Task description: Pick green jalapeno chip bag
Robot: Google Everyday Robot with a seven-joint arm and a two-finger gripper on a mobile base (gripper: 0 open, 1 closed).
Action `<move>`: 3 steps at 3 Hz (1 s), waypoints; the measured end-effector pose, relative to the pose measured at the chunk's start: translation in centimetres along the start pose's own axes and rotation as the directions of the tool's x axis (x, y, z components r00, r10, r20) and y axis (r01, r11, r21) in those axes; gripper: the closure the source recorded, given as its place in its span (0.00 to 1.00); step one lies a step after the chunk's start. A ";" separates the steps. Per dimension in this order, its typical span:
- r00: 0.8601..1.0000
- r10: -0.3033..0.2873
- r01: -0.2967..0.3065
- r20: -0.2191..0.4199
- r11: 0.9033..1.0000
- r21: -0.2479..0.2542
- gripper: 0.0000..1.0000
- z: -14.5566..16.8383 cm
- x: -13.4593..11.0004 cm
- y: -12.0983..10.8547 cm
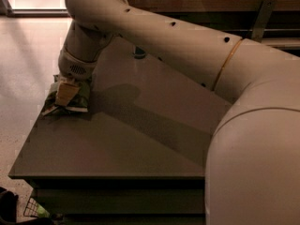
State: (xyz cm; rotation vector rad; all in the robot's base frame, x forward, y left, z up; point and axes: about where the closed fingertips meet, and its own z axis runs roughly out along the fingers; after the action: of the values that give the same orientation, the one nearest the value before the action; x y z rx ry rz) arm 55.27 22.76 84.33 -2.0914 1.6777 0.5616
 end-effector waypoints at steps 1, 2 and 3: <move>1.000 0.000 0.000 0.000 1.000 0.000 1.00 0.0 0.0 0.0; 1.000 0.000 0.000 0.000 1.000 0.000 1.00 -0.1 -0.1 0.0; 1.000 0.000 0.000 0.000 1.000 0.000 1.00 -0.1 -0.1 0.0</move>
Offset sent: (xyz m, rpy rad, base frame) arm -0.0055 -0.0141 0.0916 0.0630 -0.0481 0.1306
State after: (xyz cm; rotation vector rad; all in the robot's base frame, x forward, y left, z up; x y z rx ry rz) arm 55.27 22.76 84.47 -2.0915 1.6773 0.5616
